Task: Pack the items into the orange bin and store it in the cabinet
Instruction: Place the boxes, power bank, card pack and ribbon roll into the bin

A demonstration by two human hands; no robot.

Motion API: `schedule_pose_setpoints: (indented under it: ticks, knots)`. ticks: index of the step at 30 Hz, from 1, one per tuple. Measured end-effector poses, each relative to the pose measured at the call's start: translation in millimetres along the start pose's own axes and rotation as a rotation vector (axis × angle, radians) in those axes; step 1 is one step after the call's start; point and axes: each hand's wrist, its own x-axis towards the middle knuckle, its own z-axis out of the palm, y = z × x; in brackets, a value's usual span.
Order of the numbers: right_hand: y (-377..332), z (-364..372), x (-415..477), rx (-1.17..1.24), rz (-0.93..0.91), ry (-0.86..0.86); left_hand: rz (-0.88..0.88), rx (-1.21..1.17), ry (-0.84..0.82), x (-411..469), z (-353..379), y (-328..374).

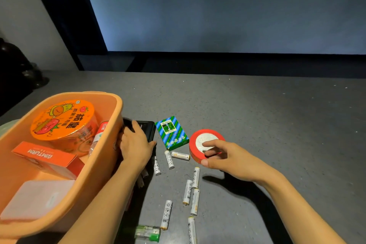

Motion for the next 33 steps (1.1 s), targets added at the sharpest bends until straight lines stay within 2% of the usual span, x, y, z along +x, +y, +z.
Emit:
schedule_pose_setpoints:
  ticks: [3,7,10,11,14,15,17,20,24,33]
  knots:
    - [-1,-4,-3,-0.010,-0.004,0.007,-0.048,0.036,-0.008,0,3,12]
    - [-3,-8,-5,0.012,-0.029,0.031,-0.071,-0.128,-0.061,5,-8,10]
    - [-14,-6,-1,0.035,-0.065,0.047,0.171,-0.335,0.084,8,-27,15]
    - [-19,-5,0,0.035,-0.076,0.047,0.216,-0.318,0.087,11,-34,20]
    - [-29,-2,1,-0.014,-0.070,0.052,0.104,-0.037,-0.185,12,-42,22]
    - [-31,-1,1,-0.025,-0.063,0.059,0.073,0.001,-0.264,10,-39,19]
    - [-36,-1,-3,-0.015,-0.064,0.073,0.012,-0.046,-0.317,7,-31,7]
    - [-36,0,-7,0.034,-0.067,0.078,-0.059,-0.235,-0.294,5,-20,-6]
    - [-32,7,-8,0.086,-0.065,0.069,-0.035,-0.394,-0.163,4,-17,-5]
    - [-46,15,7,0.120,-0.118,0.052,0.011,-0.366,-0.061,-12,-70,8]
